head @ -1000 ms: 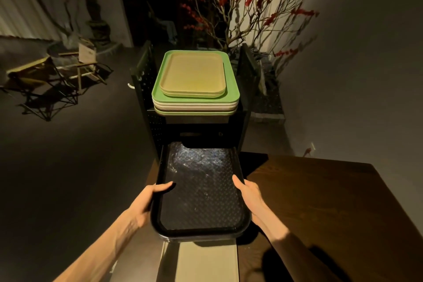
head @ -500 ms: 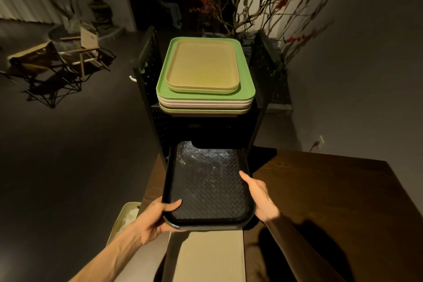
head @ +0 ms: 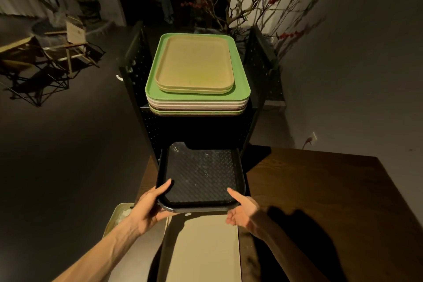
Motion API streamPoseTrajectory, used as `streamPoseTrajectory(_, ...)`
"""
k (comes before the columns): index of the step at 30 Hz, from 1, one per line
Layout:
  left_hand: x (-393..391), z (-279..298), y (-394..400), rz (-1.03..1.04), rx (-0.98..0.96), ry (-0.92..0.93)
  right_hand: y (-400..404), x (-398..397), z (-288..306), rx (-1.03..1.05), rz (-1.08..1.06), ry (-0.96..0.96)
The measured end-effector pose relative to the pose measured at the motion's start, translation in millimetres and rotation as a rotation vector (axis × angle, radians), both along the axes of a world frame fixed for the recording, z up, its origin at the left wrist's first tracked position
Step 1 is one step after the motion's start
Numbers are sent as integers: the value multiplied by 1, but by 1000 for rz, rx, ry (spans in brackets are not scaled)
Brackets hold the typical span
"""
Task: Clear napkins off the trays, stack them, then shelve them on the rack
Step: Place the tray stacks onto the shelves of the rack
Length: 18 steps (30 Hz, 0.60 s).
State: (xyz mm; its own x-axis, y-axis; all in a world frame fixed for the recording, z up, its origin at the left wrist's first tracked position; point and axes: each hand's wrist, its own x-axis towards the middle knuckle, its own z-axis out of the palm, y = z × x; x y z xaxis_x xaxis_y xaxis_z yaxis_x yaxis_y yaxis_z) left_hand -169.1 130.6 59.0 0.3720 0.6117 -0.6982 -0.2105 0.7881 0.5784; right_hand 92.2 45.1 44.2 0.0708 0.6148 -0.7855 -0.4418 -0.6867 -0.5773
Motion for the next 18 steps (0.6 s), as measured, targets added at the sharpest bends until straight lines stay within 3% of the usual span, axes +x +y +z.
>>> streamPoseTrajectory(7,1,-9,-2,93,-63,-248,18,0,13,140,-206,141)
streamPoseTrajectory(18,19,-8,30,268,0,-141,39,-2,14,308,-62,-20)
